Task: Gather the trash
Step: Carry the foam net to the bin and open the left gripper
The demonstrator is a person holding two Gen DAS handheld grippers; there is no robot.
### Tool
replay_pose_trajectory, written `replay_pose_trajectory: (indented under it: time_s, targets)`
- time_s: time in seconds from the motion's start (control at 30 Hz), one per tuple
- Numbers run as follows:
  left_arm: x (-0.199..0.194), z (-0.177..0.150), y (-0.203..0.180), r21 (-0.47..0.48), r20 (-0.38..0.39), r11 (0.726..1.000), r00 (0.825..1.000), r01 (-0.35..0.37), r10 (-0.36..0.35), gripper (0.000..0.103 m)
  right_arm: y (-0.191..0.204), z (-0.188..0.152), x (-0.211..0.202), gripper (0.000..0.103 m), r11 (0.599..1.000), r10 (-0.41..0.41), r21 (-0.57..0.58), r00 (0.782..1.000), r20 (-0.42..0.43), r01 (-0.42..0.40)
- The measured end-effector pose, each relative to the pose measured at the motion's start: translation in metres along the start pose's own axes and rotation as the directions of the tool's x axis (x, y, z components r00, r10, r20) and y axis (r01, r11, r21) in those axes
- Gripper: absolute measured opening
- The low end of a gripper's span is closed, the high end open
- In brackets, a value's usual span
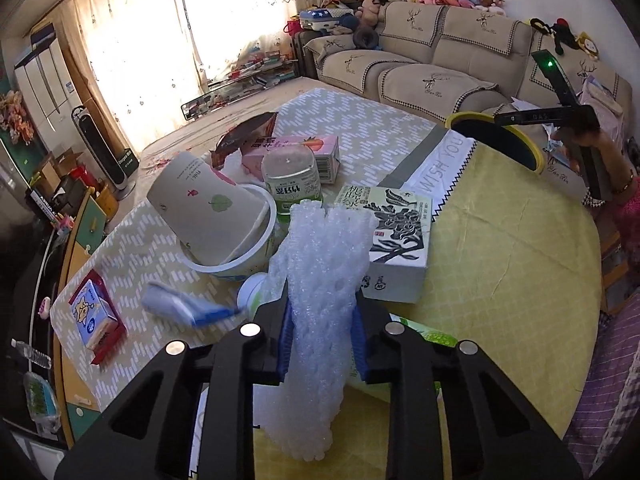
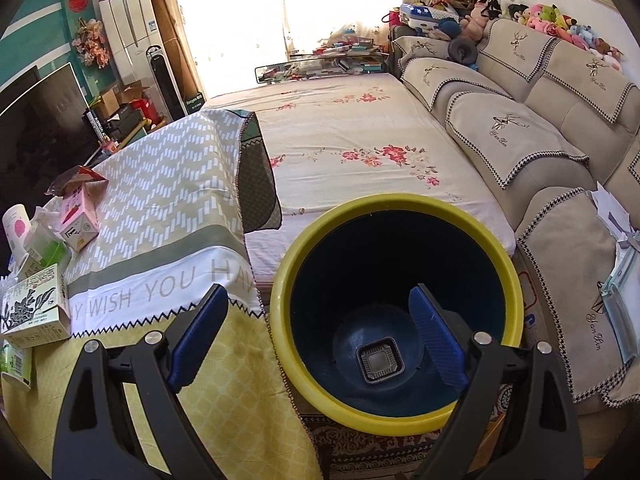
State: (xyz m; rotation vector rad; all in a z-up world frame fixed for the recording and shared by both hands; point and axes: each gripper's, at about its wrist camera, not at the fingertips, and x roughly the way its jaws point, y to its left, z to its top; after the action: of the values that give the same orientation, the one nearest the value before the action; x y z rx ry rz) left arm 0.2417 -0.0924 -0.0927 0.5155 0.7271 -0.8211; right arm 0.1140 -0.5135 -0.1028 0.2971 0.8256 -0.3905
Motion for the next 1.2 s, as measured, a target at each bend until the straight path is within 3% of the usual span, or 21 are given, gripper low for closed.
replay_pose_trajectory:
  time_s: [0.1,0.2,0.4,0.47,0.77,1.03,1.2]
  targets:
    - [-0.022,0.002,0.006,-0.017,0.074,1.0,0.997,0.013,-0.012,0.024,0.004,-0.001,-0.004,0.087,1.0,0.008,-0.001,1.0,0.009,-0.008]
    - [-0.046,0.004,0.014,-0.048,0.173,0.997,0.983,0.066,-0.056,0.024,0.006,-0.002,-0.008,0.087,1.0,0.018,-0.004,1.0,0.015,-0.018]
    - [-0.075,0.018,0.004,-0.048,0.346,0.977,0.921,0.206,-0.177,0.024,0.006,-0.005,-0.018,0.087,1.0,0.028,-0.005,0.999,0.03,-0.028]
    - [-0.073,0.029,-0.004,-0.063,0.373,0.968,0.905,0.244,-0.204,0.024,0.003,-0.005,-0.023,0.087,1.0,0.027,-0.001,0.999,0.041,-0.027]
    - [-0.022,0.1,-0.08,-0.057,0.281,0.953,0.921,0.296,-0.27,0.024,-0.034,-0.004,-0.061,0.087,0.999,-0.008,0.038,0.991,0.137,0.003]
    - [0.054,0.182,-0.183,-0.007,0.169,0.911,0.898,0.413,-0.405,0.024,-0.099,-0.015,-0.104,0.087,0.988,-0.116,0.128,0.967,0.228,0.088]
    - [0.104,0.23,-0.239,0.016,0.135,0.903,0.894,0.429,-0.427,0.025,-0.14,-0.026,-0.121,0.088,0.974,-0.153,0.202,0.954,0.259,0.101]
